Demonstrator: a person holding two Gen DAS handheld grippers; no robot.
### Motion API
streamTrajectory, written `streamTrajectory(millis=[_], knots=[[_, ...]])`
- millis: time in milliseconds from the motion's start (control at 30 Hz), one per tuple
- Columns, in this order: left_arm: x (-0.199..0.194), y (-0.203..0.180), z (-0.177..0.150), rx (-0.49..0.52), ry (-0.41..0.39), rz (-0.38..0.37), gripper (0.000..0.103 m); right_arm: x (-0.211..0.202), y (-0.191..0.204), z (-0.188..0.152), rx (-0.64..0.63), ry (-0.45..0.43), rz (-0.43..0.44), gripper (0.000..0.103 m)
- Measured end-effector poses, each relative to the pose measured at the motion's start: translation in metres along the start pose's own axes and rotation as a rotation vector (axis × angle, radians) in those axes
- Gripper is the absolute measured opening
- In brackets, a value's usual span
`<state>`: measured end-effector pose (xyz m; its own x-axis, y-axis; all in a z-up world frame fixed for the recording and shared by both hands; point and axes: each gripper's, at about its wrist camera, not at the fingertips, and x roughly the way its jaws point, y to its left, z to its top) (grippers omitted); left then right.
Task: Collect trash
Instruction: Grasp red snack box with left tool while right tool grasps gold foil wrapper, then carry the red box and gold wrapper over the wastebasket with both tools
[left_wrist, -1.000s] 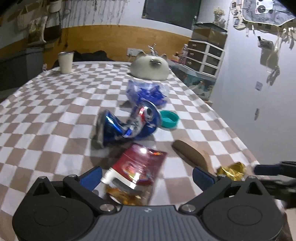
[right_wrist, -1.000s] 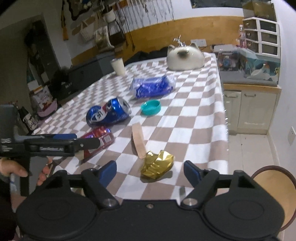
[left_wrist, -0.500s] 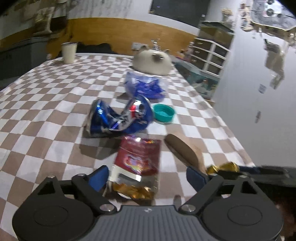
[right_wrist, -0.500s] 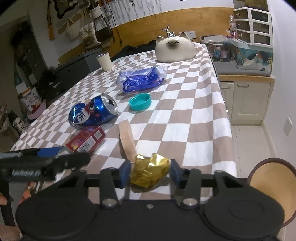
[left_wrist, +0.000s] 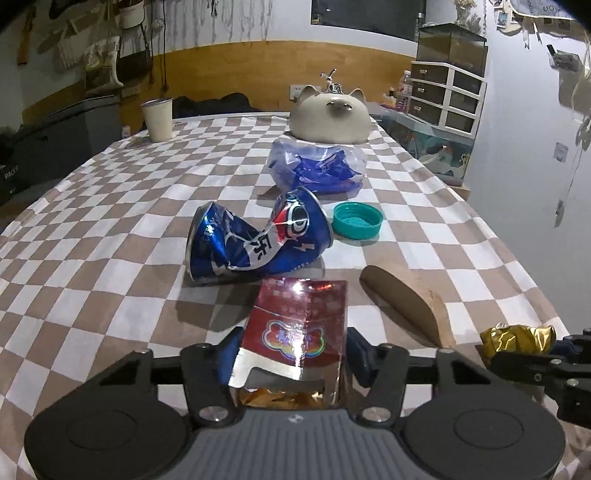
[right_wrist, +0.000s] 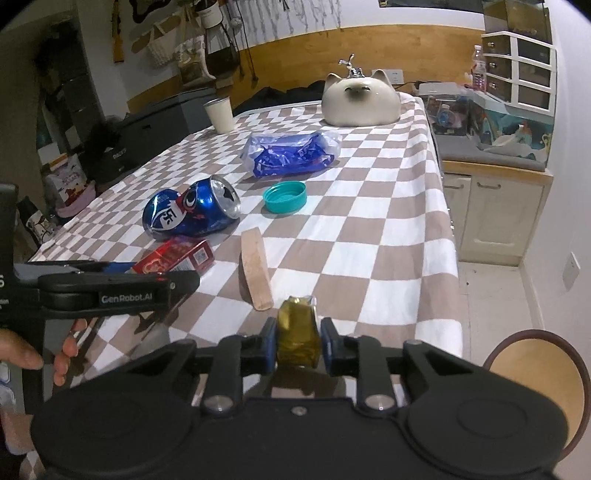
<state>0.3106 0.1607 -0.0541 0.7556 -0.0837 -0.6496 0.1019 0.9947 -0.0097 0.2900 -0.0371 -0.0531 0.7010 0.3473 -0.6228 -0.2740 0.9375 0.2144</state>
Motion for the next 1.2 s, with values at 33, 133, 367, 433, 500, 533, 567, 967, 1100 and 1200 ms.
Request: streamTrajectory(millis=[33,133,367,433,500,533,567,967,1100,1200], knots=[[-0.001,-0.001,-0.001,0.0,0.0,0.001,0.055,-0.001,0.0,-0.001,-0.002,-0.001,0.001,0.025],[-0.008,-0.005,-0.005,0.007,0.0,0.003,0.054,-0.007,0.0,-0.002,-0.012,-0.01,0.0,0.025],[-0.031,-0.014,-0.016,-0.004,-0.014,0.01,0.054,-0.018,-0.003,-0.001,-0.022,-0.026,-0.013,0.025],[-0.038,-0.016,-0.018,-0.009,-0.022,0.011,0.054,-0.021,-0.003,-0.002,-0.03,-0.031,-0.017,0.025],[-0.045,-0.019,-0.019,-0.009,-0.031,0.014,0.054,-0.025,-0.004,-0.003,-0.035,-0.036,-0.021,0.025],[-0.048,-0.02,-0.02,-0.008,-0.036,0.017,0.054,-0.026,-0.005,-0.003,-0.035,-0.038,-0.02,0.025],[-0.051,-0.022,-0.02,-0.007,-0.041,0.019,0.054,-0.029,-0.005,-0.004,-0.036,-0.041,-0.021,0.025],[-0.085,-0.044,-0.027,-0.017,-0.086,0.034,0.053,-0.055,-0.012,-0.012,-0.075,-0.075,-0.026,0.025],[-0.092,-0.055,-0.032,-0.023,-0.092,0.027,0.053,-0.062,-0.019,-0.019,-0.07,-0.077,-0.025,0.025],[-0.096,-0.065,-0.035,-0.023,-0.096,0.018,0.053,-0.07,-0.024,-0.022,-0.071,-0.088,-0.026,0.025]])
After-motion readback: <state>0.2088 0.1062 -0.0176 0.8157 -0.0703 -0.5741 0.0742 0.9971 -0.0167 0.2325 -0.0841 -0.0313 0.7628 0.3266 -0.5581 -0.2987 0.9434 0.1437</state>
